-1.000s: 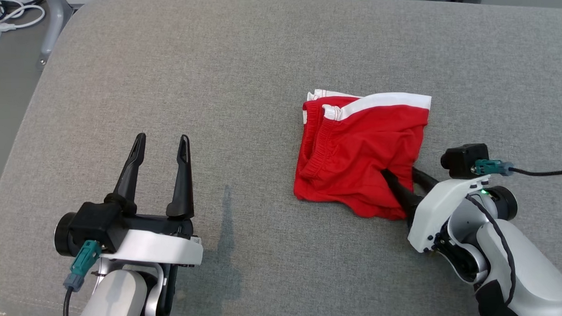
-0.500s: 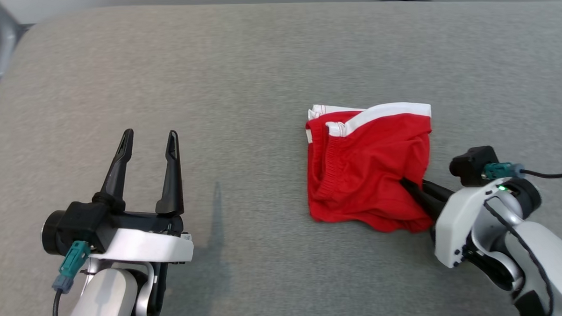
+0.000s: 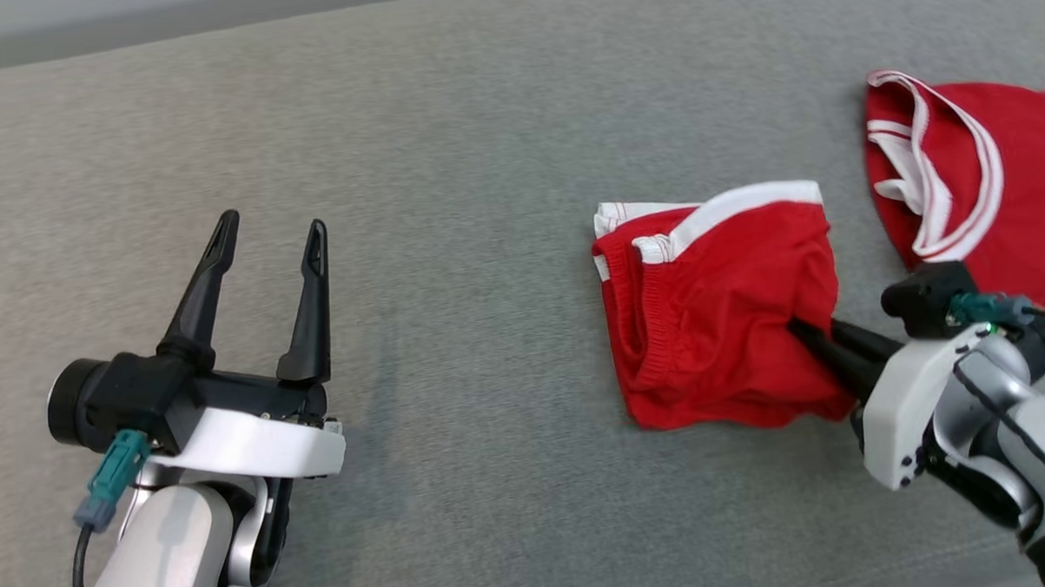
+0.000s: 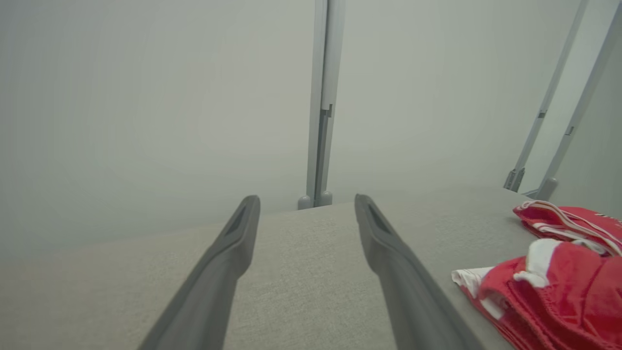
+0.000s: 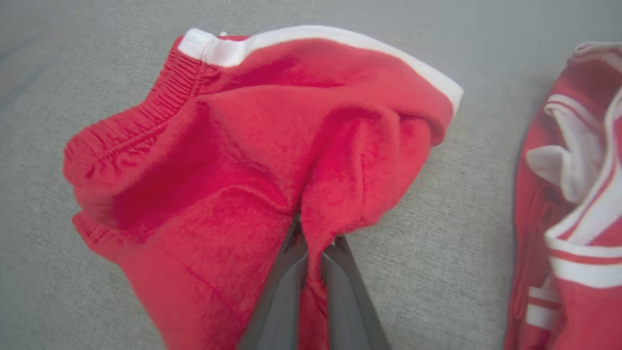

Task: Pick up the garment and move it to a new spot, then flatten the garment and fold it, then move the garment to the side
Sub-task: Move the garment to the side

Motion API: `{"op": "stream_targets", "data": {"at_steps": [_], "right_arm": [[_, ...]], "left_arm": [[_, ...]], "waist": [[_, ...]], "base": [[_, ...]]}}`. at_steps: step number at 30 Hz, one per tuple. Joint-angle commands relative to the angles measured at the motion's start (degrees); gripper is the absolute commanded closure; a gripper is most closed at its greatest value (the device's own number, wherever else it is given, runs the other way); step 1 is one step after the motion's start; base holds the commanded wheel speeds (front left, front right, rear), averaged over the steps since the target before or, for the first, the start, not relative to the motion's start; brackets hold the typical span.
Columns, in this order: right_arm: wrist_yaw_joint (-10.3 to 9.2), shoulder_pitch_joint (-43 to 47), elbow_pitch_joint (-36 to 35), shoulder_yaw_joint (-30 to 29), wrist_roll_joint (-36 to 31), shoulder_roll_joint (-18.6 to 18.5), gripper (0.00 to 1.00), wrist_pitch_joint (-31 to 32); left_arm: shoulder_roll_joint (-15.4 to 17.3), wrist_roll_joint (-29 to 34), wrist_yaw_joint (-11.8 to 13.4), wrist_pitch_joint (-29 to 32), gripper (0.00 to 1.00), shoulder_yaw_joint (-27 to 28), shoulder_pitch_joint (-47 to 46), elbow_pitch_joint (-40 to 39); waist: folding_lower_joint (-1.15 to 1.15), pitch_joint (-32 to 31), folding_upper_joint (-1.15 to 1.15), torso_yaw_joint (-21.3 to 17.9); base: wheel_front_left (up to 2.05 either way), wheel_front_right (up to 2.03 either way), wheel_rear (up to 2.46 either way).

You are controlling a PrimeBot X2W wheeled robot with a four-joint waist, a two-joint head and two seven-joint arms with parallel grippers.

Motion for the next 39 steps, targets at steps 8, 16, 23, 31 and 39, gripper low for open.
{"op": "stream_targets", "data": {"at_steps": [8,16,23,31,39], "right_arm": [[-0.07,-13.6,2.2,7.9,0.0,-5.9,1.00,-4.6],[-0.07,-21.9,5.4,9.6,3.9,-14.6,1.00,-9.2],[-0.07,-23.1,10.4,8.2,9.1,-18.8,1.00,-11.3],[-0.06,-23.9,19.8,8.7,14.5,-14.6,0.00,-13.8],[-0.06,-21.8,24.1,7.3,17.5,-13.2,0.00,-20.7]], "left_arm": [[1.7,1.3,-0.1,2.7,0.00,-0.6,-3.6,-3.0],[3.1,2.1,-0.3,4.6,0.00,-1.0,-5.5,-5.4],[4.2,2.8,-0.4,5.8,0.00,-1.2,-6.9,-7.0],[4.3,3.0,-0.5,6.4,0.00,-2.1,-8.0,-7.3],[4.1,2.3,0.3,5.6,0.00,-1.9,-6.4,-6.0]], "waist": [[0.00,6.0,0.00,-6.4],[0.00,9.9,0.00,-8.2],[0.00,13.0,0.00,-8.8],[0.00,14.7,0.00,-8.3],[0.00,12.3,0.00,-8.5]], "base": [[0.00,0.00,0.00],[0.00,0.00,0.00],[0.00,0.00,0.00],[0.00,0.00,0.00],[0.00,0.00,0.00]]}}
